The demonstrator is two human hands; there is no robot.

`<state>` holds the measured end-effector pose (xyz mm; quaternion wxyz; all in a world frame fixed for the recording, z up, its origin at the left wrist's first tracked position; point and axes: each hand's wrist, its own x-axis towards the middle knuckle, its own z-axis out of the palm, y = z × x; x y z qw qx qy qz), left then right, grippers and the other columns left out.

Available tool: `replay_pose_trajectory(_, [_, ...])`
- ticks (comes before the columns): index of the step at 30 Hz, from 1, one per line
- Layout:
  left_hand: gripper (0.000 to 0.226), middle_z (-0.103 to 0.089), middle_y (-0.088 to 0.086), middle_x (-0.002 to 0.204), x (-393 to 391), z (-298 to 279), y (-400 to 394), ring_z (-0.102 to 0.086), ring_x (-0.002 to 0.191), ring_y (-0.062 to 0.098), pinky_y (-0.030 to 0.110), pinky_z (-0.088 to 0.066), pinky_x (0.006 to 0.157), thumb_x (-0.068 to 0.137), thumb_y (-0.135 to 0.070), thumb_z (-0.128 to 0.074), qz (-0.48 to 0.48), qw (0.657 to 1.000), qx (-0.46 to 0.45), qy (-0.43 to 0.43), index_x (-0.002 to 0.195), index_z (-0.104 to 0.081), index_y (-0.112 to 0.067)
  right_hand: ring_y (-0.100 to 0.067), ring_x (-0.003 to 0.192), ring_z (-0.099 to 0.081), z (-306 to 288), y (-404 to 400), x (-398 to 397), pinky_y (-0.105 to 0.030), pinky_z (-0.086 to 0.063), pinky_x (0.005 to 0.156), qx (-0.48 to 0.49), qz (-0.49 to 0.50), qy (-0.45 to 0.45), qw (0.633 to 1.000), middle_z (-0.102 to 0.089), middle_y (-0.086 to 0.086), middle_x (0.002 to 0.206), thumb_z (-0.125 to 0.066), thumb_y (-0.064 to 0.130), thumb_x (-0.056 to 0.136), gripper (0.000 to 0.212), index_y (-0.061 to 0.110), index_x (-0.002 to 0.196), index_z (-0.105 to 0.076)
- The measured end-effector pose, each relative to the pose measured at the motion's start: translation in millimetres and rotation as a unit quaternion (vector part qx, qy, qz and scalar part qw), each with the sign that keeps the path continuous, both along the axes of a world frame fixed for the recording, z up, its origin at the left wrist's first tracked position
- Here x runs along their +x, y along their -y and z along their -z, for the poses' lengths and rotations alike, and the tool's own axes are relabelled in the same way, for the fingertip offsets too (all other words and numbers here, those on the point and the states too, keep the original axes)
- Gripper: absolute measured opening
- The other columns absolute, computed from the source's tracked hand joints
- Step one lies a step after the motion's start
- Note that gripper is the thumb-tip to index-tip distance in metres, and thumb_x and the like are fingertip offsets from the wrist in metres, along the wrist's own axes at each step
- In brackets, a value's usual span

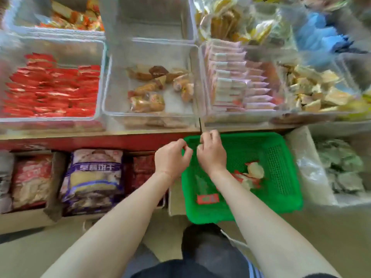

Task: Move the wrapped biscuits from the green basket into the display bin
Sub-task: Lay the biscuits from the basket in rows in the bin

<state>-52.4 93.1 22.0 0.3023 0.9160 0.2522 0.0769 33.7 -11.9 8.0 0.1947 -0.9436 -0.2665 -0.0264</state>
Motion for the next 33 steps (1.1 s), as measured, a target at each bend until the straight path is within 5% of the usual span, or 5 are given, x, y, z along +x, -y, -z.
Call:
replay_pose_trajectory(6, [0.035,-0.067,0.008,0.114,44.1,78.9,140.0,-0.062,0.106,0.028,0.034,-0.049,0.082,0.087,-0.037,-0.053,0.095,0.953,-0.119,-0.263,0.118,-0.062,-0.024,-0.035,0.118,-0.051,73.8,167.1,58.3,-0.042,-0.046,0.091,-0.25,0.025,-0.283,0.926,-0.049,-0.014,0.127,-0.058,0.027,0.091,0.043,0.01,0.128,-0.047])
replay_pose_trajectory(10, [0.058,-0.048,0.013,0.14,44.2,107.1,180.6,-0.055,0.12,0.03,0.035,-0.044,0.101,0.086,-0.033,-0.055,0.063,0.905,-0.22,-0.358,0.141,-0.045,-0.018,-0.033,0.129,-0.043,97.8,214.1,56.2,-0.043,-0.04,0.1,-0.319,-0.024,-0.323,0.891,-0.047,-0.014,0.136,-0.065,0.038,0.085,0.064,0.01,0.137,-0.04])
replay_pose_trajectory(20, [0.095,-0.044,0.016,0.142,64.5,132.1,223.8,-0.043,0.129,0.038,0.042,-0.038,0.106,0.072,-0.025,-0.074,0.045,0.901,-0.201,-0.382,0.151,-0.022,-0.02,-0.026,0.083,-0.061,115.7,229.1,79.0,-0.035,-0.05,0.07,-0.112,-0.004,-0.485,0.868,-0.06,-0.005,0.091,-0.065,0.026,0.084,0.02,0.011,0.096,-0.06])
replay_pose_trajectory(27, [0.041,-0.067,0.011,0.1,82.2,124.3,212.5,-0.065,0.093,0.028,0.046,-0.055,0.087,0.068,-0.018,-0.072,-0.204,0.843,-0.446,-0.222,0.107,-0.06,-0.011,-0.026,0.08,-0.066,103.5,228.1,109.9,-0.035,-0.06,0.054,0.027,0.123,-0.608,0.784,-0.057,-0.006,0.106,-0.054,0.011,0.091,0.047,0.03,0.133,-0.044])
replay_pose_trajectory(33, [0.016,-0.066,0.006,0.094,96.9,102.3,201.4,-0.061,0.072,0.015,0.029,-0.055,0.066,0.09,-0.018,-0.066,-0.182,0.836,-0.489,-0.174,0.106,-0.061,-0.02,-0.021,0.065,-0.064,86.1,219.3,126.3,-0.039,-0.06,0.062,0.059,0.119,-0.67,0.73,-0.059,-0.008,0.086,-0.049,0.012,0.093,0.015,0.017,0.102,-0.06])
